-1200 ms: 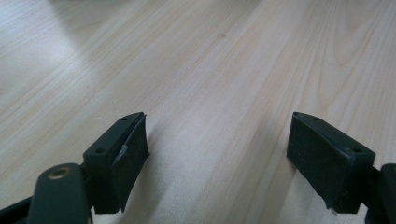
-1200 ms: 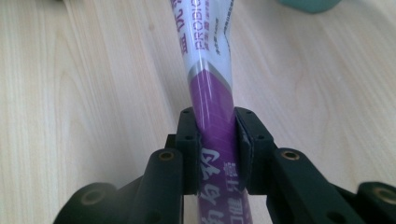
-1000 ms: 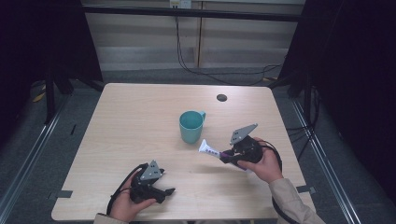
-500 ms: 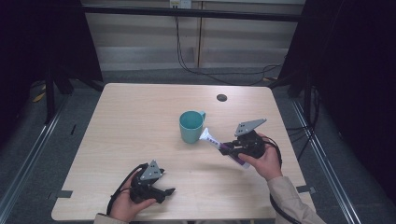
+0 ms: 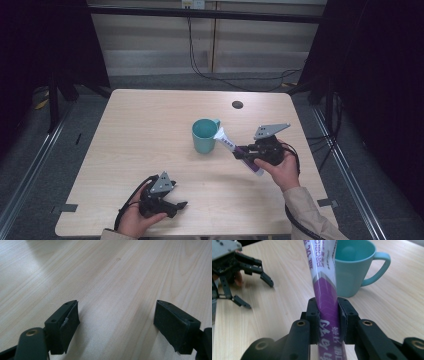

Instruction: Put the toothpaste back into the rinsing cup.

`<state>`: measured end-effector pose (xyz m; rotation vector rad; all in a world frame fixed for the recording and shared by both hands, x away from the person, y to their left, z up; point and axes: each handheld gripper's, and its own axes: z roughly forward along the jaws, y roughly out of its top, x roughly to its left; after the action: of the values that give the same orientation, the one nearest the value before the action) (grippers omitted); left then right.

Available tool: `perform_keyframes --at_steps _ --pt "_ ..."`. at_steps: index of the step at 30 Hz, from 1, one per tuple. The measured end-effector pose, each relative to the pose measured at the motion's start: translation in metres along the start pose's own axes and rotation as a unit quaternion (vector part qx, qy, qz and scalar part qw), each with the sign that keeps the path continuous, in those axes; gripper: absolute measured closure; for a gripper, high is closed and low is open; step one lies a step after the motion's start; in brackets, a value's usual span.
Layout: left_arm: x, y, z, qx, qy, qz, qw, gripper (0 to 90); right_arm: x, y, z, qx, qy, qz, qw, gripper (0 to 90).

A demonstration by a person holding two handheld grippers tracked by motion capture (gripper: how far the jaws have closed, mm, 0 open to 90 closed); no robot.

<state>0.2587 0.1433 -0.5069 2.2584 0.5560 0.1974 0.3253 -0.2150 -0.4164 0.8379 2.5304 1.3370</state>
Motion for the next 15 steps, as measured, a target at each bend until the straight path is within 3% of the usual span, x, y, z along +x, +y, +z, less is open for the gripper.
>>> perform_keyframes --at_steps 15 --pt "0.0000 0.0000 0.0000 0.000 0.000 0.000 1.0000 20.1 -0.0044 0.0074 -0.0068 -0.060 0.000 0.029 0.9978 72.8"
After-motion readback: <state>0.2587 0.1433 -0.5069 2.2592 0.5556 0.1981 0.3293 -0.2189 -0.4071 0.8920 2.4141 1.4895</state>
